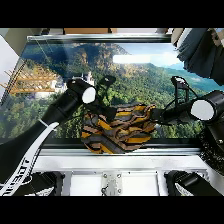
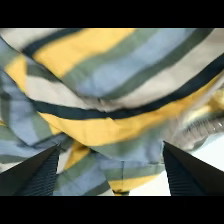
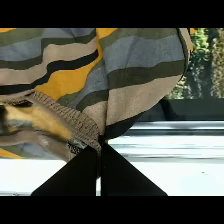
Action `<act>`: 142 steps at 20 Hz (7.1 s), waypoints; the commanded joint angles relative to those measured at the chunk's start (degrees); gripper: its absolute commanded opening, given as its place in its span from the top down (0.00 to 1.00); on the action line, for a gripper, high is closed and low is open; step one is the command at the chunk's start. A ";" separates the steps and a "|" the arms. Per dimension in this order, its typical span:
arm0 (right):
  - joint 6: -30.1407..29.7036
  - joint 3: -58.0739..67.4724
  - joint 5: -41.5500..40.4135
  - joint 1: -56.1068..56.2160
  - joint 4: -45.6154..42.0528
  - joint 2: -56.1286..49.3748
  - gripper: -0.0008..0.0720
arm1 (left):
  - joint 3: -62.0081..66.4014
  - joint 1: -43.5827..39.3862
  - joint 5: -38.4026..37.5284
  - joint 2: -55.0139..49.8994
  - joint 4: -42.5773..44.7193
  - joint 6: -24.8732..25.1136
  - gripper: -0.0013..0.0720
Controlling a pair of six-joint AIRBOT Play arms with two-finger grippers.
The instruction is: Fold the clothes and pants, and hang the long-sleeved shirts on hangers.
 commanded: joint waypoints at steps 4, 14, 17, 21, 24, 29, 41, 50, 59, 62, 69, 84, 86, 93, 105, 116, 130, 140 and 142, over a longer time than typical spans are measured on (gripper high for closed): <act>-0.04 -0.02 -0.55 0.07 0.44 -0.02 0.97 | 7.28 9.14 1.77 4.31 0.68 1.81 0.06; -0.04 -0.02 -0.55 0.07 0.44 -0.02 0.97 | 7.80 39.28 5.95 -1.38 12.02 7.67 0.06; -0.04 -0.02 -0.55 0.07 0.44 -0.02 0.97 | 7.80 48.41 10.71 -6.43 21.16 7.67 0.06; -0.04 -0.02 -0.55 0.07 0.44 -0.02 0.97 | 7.80 59.43 21.55 -12.87 22.67 7.69 0.06; -0.04 -0.02 -0.55 0.07 0.44 -0.02 0.97 | 7.80 65.83 27.65 -17.03 22.67 7.69 0.06; -0.04 -0.02 -0.55 0.07 0.44 -0.02 0.97 | 7.87 71.52 35.12 -23.56 23.10 13.46 0.07; -0.04 -0.02 -0.55 0.07 0.46 -0.02 0.97 | 36.44 71.12 28.35 -47.32 29.05 30.58 0.07; -0.04 -0.02 -0.55 0.04 0.44 -0.02 0.97 | 29.35 72.13 41.99 -47.91 29.05 31.71 0.07; -0.04 -0.02 -0.52 0.04 0.44 -0.02 0.97 | 29.35 70.71 41.83 -48.26 29.09 31.71 0.83; -0.04 -0.02 -0.55 0.04 0.44 -0.09 0.97 | 29.33 69.75 41.79 -47.17 29.05 31.93 0.97; -0.04 -0.02 -0.55 0.04 0.44 -0.09 0.97 | 29.33 66.88 36.68 -40.98 28.55 31.85 0.97; -0.04 -0.02 -0.55 0.04 0.44 -0.17 0.97 | 29.29 53.37 6.21 -14.08 23.21 24.35 0.97; -0.04 -0.02 -0.55 0.04 0.44 -0.17 0.97 | 29.29 51.21 1.46 -10.43 12.70 29.03 0.97; -0.04 -0.02 -0.55 0.04 0.44 -0.17 0.97 | 29.27 44.39 -27.91 -5.46 -18.95 56.76 0.97; -0.04 -0.02 -0.55 0.04 0.46 -0.20 0.97 | 4.31 39.06 -28.28 4.11 -24.04 86.01 0.97; -1.25 0.11 -0.63 0.02 0.68 -0.11 0.97 | -21.68 39.63 -26.47 16.35 -24.04 94.25 0.97; -3.30 7.69 8.76 -0.04 1.09 -0.17 0.97 | -28.41 34.77 -15.50 10.67 -28.24 92.15 0.97; -3.26 7.74 8.94 -0.07 0.83 -0.15 0.97 | -27.61 33.88 -17.92 10.62 -30.51 92.17 0.97; -3.26 7.89 8.94 -0.07 0.79 -0.17 0.97 | -27.91 32.92 -17.88 10.62 -29.29 92.15 0.97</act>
